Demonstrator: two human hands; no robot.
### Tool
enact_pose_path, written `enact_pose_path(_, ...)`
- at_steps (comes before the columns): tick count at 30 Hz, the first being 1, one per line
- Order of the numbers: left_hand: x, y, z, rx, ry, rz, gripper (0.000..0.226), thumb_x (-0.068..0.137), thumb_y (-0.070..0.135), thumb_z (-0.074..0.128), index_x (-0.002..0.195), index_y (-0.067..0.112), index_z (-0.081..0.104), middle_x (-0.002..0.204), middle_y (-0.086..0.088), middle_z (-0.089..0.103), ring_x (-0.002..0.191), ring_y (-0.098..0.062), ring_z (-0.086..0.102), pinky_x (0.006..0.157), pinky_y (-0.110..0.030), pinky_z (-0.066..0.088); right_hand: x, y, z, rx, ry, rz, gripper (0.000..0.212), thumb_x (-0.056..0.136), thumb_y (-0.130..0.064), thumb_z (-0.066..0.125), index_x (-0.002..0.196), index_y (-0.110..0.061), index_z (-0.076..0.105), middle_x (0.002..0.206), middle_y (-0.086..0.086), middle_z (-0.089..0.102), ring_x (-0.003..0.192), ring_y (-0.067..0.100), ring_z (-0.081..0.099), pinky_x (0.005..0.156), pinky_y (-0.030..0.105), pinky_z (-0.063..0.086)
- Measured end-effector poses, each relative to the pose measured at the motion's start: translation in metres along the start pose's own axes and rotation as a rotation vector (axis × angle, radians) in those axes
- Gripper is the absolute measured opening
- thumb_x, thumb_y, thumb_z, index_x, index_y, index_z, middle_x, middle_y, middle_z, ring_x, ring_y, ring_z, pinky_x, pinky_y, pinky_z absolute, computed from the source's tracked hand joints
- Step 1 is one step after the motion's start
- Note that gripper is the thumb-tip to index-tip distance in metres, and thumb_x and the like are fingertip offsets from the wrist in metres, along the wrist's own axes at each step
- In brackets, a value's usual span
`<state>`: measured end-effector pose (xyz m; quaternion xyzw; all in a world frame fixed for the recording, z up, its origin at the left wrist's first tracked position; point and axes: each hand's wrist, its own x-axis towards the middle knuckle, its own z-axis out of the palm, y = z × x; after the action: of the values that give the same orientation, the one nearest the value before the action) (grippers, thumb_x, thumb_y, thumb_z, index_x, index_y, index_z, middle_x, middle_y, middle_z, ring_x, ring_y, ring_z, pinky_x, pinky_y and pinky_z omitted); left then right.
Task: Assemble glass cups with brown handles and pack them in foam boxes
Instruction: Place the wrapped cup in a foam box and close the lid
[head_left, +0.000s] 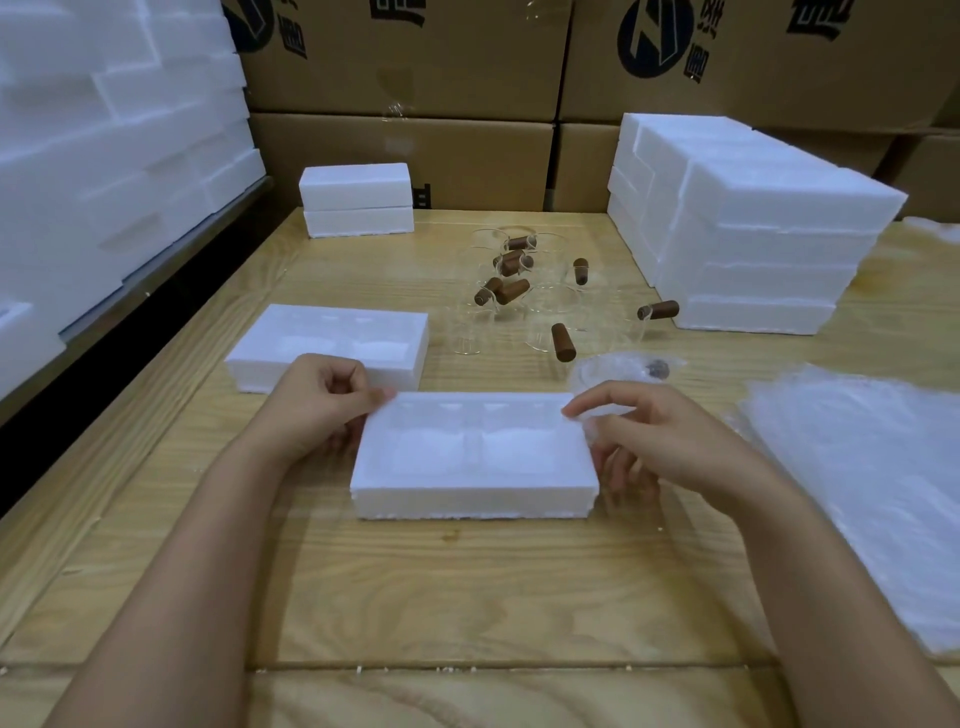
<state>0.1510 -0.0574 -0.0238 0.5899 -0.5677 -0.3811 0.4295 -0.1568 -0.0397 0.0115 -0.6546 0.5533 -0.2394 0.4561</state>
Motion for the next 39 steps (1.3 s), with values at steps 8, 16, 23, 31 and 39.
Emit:
enact_pose_path(8,0.007,0.02,0.017,0.256,0.184,0.116,0.042,0.08,0.027,0.076,0.053,0.013,0.047,0.043,0.011,0.043,0.044,-0.006,0.04,0.053,-0.026,0.035,0.007,0.016,-0.048,0.145,0.694,-0.128,0.019,0.078,-0.022,0.056,0.073,-0.03,0.071,0.058,-0.006,0.065,0.043,0.007,0.049,0.046,0.023,0.038)
enact_pose_path(16,0.021,0.096,0.105,0.579,-0.224,0.319,0.071,0.069,0.069,0.069,0.127,0.032,0.051,0.108,0.013,0.064,0.094,-0.009,0.061,0.078,-0.03,0.049,0.041,0.041,-0.039,0.246,0.649,0.061,0.035,0.099,-0.018,0.041,0.129,-0.026,0.056,0.13,-0.005,0.056,0.117,0.016,0.054,0.103,0.04,0.044)
enact_pose_path(23,0.033,0.091,0.155,0.684,-0.404,0.302,0.065,0.07,0.062,0.074,0.111,0.013,0.063,0.094,0.001,0.065,0.094,-0.02,0.061,0.075,-0.033,0.043,0.038,0.045,-0.037,0.45,0.576,0.075,0.026,0.095,-0.007,0.052,0.117,-0.01,0.065,0.107,0.01,0.069,0.094,0.022,0.068,0.083,0.036,0.056)
enact_pose_path(31,0.033,0.1,0.131,0.087,-0.439,0.25,0.067,0.077,0.034,0.08,0.135,0.016,0.052,0.111,0.007,0.069,0.094,0.001,0.064,0.081,-0.014,0.05,0.024,0.032,-0.056,0.844,0.505,-0.13,0.017,0.089,0.004,0.055,0.103,-0.002,0.065,0.084,0.005,0.073,0.079,0.015,0.071,0.071,0.021,0.056)
enact_pose_path(39,0.023,0.087,0.058,-0.194,-0.283,0.123,0.024,0.095,0.037,0.054,0.093,0.02,0.071,0.087,-0.007,0.073,0.076,-0.016,0.068,0.062,-0.021,0.055,0.026,-0.013,-0.012,0.642,0.272,-0.098,0.039,0.066,-0.036,0.073,0.084,-0.002,0.067,0.062,0.007,0.068,0.051,0.014,0.064,0.044,0.017,0.048)
